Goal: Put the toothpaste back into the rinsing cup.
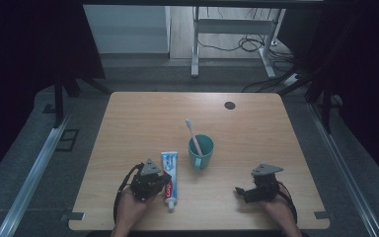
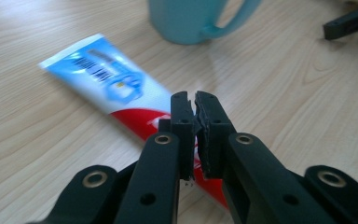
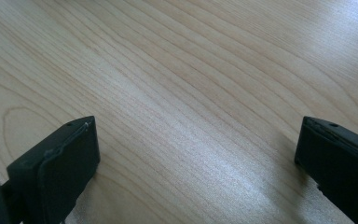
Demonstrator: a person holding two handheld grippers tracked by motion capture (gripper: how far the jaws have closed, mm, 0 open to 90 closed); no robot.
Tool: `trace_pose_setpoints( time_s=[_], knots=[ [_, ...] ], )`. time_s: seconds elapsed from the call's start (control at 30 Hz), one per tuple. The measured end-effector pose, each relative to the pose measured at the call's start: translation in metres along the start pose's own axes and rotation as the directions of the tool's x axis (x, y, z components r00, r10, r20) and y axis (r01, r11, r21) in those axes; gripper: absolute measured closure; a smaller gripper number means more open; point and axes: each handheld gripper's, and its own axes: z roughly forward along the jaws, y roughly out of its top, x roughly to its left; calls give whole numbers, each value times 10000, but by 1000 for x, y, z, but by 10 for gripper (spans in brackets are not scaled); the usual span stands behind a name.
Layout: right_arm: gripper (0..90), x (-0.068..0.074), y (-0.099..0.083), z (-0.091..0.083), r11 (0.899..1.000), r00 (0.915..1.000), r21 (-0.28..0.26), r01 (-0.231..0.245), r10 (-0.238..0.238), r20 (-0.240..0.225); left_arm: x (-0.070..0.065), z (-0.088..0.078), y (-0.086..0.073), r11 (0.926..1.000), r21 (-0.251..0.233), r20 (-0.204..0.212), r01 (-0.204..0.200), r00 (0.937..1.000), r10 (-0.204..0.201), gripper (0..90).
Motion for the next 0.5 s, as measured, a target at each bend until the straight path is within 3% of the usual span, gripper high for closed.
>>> trace_pose_setpoints(
  time_s=[0.2,0.5],
  knots=[
    [0,0,0,0,10000,10000,-1,0,0,1,-12,11,4,9985,375,177,-392,9991,385,857],
    [0,0,0,0,10000,10000,-5,0,0,2,-17,20,3,9954,826,110,-487,9988,480,860]
  ],
)
